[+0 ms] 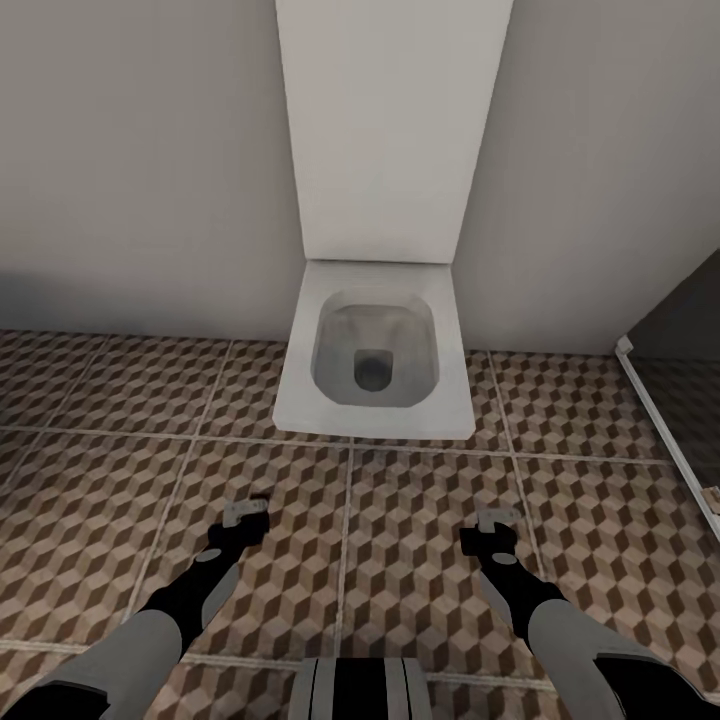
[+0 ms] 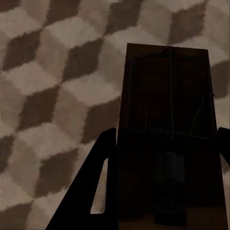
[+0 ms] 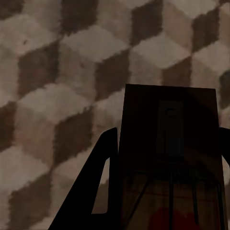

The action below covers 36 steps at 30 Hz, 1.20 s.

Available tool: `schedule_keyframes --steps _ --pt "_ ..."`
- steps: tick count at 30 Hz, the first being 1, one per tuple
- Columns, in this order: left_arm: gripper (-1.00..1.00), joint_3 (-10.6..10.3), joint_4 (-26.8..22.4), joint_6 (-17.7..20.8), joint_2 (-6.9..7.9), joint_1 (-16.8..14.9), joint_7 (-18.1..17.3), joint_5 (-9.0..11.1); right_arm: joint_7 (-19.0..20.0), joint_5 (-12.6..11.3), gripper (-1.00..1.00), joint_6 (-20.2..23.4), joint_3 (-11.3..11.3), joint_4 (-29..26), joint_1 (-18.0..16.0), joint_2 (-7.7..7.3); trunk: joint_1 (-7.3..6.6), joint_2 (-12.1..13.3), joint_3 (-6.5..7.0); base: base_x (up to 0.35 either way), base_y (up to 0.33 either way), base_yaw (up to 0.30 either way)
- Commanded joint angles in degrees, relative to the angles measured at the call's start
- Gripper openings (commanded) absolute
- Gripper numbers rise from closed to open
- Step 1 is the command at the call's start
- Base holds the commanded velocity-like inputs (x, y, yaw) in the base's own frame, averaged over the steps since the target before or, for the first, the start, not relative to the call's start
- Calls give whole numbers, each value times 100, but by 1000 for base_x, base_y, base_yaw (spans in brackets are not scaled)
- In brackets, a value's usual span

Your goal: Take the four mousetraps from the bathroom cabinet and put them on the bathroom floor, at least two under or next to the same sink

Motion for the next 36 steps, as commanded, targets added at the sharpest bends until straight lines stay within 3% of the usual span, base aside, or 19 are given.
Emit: schedule_keyframes --steps 1,8,14,21,29,36 --pt "-100 -51 -14 -29 6 -2 62 44 -13 49 -100 -34 -52 -9 -3 9 -1 -1 -3 0 0 0" --pt "-100 -81 -62 -65 9 -2 211 37 -102 14 -100 -570 -84 -74 -3 44 -1 -1 -3 0 0 0" --pt "-100 -72 -108 -328 -7 -2 305 37 -320 -8 -100 -818 -95 -206 -3 61 -1 -1 -3 0 0 0" --pt "-100 -74 -310 482 12 -2 214 26 -366 -33 -100 -843 -90 -295 -3 79 -1 -1 -3 0 0 0" --pt "-100 -68 -170 723 29 -2 -307 -315 -370 -38 -100 -820 -81 -233 -3 82 -1 -1 -3 0 0 0" --pt "-100 -66 141 463 49 -2 -412 -438 -367 39 -100 -834 -52 -233 -3 95 -1 -1 -3 0 0 0"
